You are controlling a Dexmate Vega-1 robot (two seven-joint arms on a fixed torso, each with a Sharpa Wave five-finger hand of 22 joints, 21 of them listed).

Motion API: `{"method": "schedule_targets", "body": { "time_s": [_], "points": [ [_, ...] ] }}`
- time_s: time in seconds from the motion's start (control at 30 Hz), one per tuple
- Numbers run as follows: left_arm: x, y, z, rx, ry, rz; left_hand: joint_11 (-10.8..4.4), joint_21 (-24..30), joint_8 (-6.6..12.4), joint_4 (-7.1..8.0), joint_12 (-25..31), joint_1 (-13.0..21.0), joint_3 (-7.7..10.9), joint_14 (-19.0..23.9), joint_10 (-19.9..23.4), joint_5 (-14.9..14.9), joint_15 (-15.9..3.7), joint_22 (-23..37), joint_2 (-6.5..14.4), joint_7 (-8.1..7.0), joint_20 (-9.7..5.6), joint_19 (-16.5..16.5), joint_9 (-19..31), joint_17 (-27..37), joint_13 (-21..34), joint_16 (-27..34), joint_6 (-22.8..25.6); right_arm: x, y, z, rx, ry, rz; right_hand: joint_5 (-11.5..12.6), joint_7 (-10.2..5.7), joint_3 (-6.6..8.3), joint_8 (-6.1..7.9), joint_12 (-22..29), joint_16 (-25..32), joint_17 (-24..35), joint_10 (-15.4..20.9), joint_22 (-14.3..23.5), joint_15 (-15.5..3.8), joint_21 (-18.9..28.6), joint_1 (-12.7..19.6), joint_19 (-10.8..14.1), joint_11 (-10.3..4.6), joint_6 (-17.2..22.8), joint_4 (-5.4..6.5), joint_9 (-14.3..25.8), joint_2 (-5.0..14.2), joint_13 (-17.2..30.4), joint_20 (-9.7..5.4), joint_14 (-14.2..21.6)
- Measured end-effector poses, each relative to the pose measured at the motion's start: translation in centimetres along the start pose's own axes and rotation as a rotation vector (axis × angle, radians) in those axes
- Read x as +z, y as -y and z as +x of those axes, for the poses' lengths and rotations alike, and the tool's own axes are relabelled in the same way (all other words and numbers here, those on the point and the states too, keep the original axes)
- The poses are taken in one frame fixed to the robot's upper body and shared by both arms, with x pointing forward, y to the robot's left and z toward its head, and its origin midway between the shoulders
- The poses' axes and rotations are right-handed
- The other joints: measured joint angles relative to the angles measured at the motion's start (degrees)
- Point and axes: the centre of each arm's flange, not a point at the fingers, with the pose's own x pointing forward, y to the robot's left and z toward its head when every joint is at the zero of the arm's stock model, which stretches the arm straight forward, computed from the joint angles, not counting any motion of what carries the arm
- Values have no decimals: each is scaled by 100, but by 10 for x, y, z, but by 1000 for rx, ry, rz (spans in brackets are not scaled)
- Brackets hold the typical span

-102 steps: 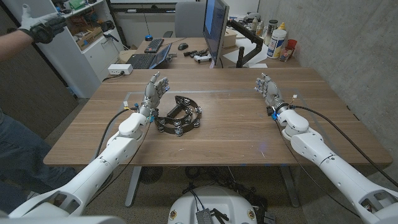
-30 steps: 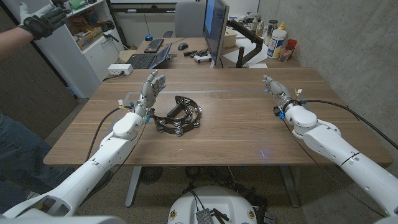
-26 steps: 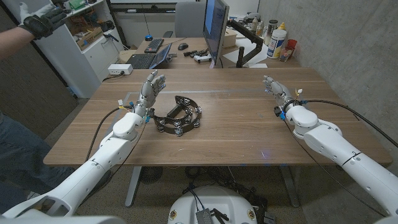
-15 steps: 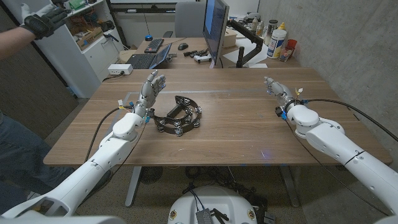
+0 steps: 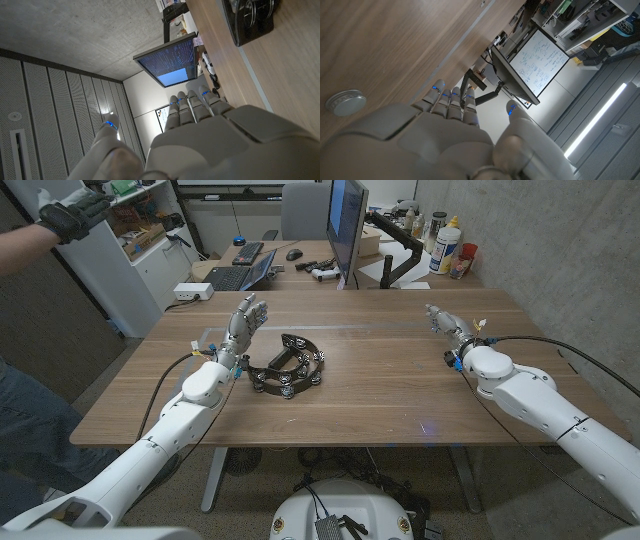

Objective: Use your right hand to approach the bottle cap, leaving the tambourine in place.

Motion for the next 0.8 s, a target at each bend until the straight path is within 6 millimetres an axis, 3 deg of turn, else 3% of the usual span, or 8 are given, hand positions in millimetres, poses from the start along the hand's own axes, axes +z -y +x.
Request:
{"method": "schedule_targets", "body": {
  "time_s": [0.8],
  "points": [
    [-1, 2, -6, -7, -5, 8, -21, -83, 0, -16, 0, 0, -61, 0, 21, 66, 0, 29, 0, 1, 0, 0, 0, 0, 0, 0, 62, 0, 5, -4, -24, -100, -102, 23, -20, -7, 0, 0, -23, 1, 0, 0, 0, -86, 0, -53, 1, 20, -41, 0, 0, 0, -11, 1]
  ]
}}
